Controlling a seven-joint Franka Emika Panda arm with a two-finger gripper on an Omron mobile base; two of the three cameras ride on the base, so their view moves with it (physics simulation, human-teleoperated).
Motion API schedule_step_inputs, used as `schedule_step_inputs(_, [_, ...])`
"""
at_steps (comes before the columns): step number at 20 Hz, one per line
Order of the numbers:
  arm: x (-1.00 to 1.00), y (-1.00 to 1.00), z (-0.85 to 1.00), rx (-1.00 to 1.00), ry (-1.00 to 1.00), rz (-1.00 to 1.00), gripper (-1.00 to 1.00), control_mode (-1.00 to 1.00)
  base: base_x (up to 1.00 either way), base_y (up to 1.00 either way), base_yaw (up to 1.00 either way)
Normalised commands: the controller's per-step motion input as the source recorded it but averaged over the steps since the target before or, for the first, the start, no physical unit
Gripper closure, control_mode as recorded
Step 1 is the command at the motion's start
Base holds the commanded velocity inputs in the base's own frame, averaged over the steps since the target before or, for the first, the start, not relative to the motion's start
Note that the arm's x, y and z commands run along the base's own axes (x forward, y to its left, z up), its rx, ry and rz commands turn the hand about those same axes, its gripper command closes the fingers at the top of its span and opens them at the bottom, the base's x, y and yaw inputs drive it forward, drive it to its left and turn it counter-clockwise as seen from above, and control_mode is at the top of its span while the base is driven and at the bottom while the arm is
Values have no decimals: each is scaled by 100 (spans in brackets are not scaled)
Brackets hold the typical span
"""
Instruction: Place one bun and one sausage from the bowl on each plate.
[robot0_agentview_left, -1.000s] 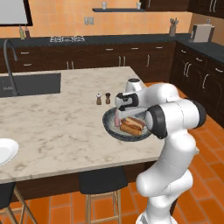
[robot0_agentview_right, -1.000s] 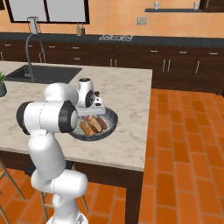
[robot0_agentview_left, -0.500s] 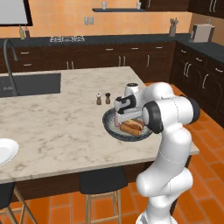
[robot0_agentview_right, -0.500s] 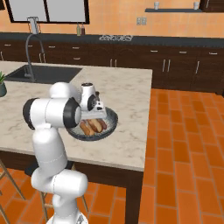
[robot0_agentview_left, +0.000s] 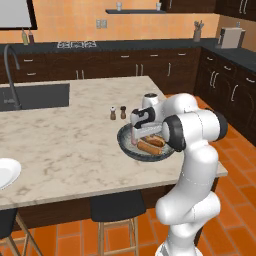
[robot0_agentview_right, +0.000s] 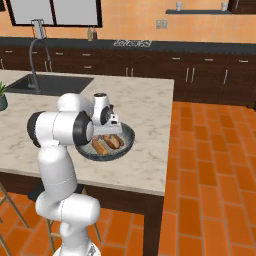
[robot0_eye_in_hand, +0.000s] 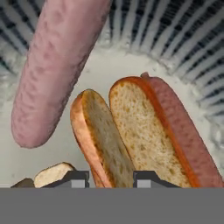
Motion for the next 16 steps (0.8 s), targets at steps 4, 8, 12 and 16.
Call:
schedule_step_inputs(4, [0, 12, 8, 0, 0, 0, 100, -100, 0, 0, 0])
schedule_step_inputs(8, [-7, 53, 79, 0, 5, 0, 100, -100, 0, 0, 0])
schedule_step_inputs(12, [-79, 28, 73, -1, 8, 6, 100, -100, 0, 0, 0])
schedule_step_inputs(16, [-100, 36, 72, -4, 3, 3, 100, -100, 0, 0, 0])
